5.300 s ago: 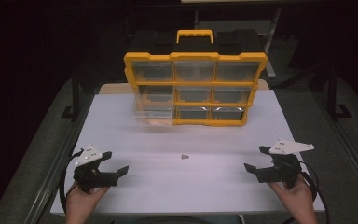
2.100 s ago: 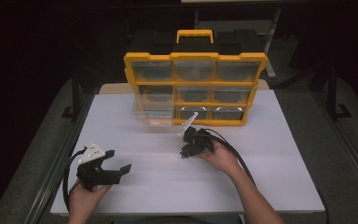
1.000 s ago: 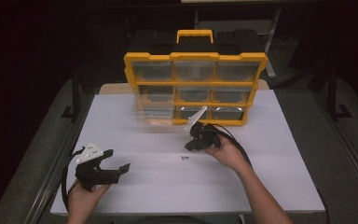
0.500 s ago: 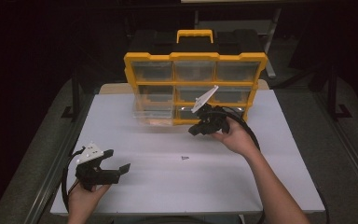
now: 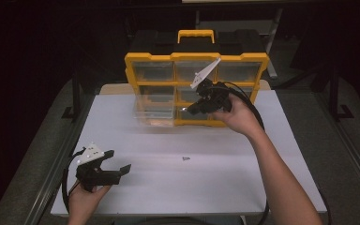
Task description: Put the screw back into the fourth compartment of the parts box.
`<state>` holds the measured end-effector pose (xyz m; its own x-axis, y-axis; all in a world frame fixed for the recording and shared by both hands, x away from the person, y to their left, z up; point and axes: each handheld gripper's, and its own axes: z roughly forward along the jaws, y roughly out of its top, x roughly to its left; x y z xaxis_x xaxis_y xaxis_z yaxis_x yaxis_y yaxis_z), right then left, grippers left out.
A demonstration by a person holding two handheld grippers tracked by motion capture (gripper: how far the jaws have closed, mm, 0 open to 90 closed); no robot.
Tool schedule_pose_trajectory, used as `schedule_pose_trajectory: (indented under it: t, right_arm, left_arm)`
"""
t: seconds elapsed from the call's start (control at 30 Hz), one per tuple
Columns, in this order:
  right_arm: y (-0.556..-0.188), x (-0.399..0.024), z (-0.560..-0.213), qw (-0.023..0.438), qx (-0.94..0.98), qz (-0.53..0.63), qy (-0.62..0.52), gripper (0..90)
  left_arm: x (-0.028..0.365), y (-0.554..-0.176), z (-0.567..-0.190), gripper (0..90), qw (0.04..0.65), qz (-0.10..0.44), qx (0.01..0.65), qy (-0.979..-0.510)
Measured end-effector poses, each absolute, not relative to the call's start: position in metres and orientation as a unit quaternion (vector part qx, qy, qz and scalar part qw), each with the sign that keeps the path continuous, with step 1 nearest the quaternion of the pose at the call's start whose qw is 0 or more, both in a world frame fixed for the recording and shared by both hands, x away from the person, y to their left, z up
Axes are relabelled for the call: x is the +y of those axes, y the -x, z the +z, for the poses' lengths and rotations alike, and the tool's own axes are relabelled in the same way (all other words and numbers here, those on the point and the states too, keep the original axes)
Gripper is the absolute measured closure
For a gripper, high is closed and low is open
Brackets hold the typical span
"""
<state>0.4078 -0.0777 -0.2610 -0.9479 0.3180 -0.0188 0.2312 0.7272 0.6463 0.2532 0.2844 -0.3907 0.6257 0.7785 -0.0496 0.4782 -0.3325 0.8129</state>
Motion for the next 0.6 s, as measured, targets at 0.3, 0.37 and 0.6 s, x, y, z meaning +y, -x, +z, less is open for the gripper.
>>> schedule_pose_trajectory:
  t: [0.3, 0.37, 0.6]
  right_arm:
    - [-0.414, -0.054, -0.231, 0.076, 0.934, 0.327, -0.122, 86.3]
    - [-0.415, -0.047, -0.229, 0.076, 0.936, 0.324, -0.117, 86.2]
    - [-0.418, -0.023, -0.228, 0.068, 0.940, 0.317, -0.106, 86.2]
  left_arm:
    - [0.284, -0.253, -0.391, 15.0, 0.432, 0.183, 0.393, -0.791]
    - [0.285, -0.253, -0.391, 15.0, 0.433, 0.183, 0.393, -0.790]
    - [0.284, -0.253, -0.391, 15.0, 0.433, 0.180, 0.393, -0.791]
